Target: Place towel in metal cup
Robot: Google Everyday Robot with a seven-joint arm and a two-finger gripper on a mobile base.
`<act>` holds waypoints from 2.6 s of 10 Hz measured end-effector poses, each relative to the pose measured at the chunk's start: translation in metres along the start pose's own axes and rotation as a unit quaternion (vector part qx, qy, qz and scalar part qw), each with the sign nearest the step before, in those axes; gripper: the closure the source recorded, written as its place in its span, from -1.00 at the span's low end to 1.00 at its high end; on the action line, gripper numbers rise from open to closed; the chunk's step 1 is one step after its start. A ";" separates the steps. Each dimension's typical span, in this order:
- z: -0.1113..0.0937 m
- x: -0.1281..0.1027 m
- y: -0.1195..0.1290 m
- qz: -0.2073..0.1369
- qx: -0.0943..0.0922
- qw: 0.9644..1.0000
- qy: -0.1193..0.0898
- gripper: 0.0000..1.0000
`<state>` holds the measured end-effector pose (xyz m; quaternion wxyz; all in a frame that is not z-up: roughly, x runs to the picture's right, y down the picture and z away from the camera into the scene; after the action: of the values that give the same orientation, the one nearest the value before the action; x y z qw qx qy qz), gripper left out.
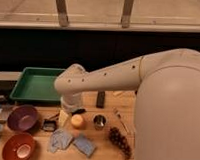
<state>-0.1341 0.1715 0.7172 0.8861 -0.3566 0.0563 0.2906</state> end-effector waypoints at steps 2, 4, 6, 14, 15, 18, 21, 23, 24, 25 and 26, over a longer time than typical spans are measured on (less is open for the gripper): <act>0.010 -0.005 0.015 -0.024 -0.011 1.000 0.003 -0.60; 0.022 -0.015 0.036 -0.054 -0.026 0.998 0.007 -0.60; 0.035 -0.027 0.063 -0.084 -0.043 0.995 0.012 -0.60; 0.058 -0.031 0.091 -0.111 -0.083 0.990 0.019 -0.60; 0.072 -0.031 0.097 -0.110 -0.093 0.989 0.020 -0.60; 0.102 -0.028 0.109 -0.094 -0.114 0.989 0.027 -0.60; 0.106 -0.025 0.111 -0.083 -0.112 0.990 0.032 -0.56; 0.109 -0.024 0.114 -0.085 -0.112 0.990 0.028 -0.21; 0.111 -0.023 0.113 -0.085 -0.112 0.990 0.024 -0.01; 0.112 -0.023 0.113 -0.086 -0.113 0.990 0.021 0.16; 0.113 -0.024 0.115 -0.091 -0.114 0.989 0.019 0.40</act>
<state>-0.2298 0.3016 0.7387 0.8612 -0.4644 0.0067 0.2064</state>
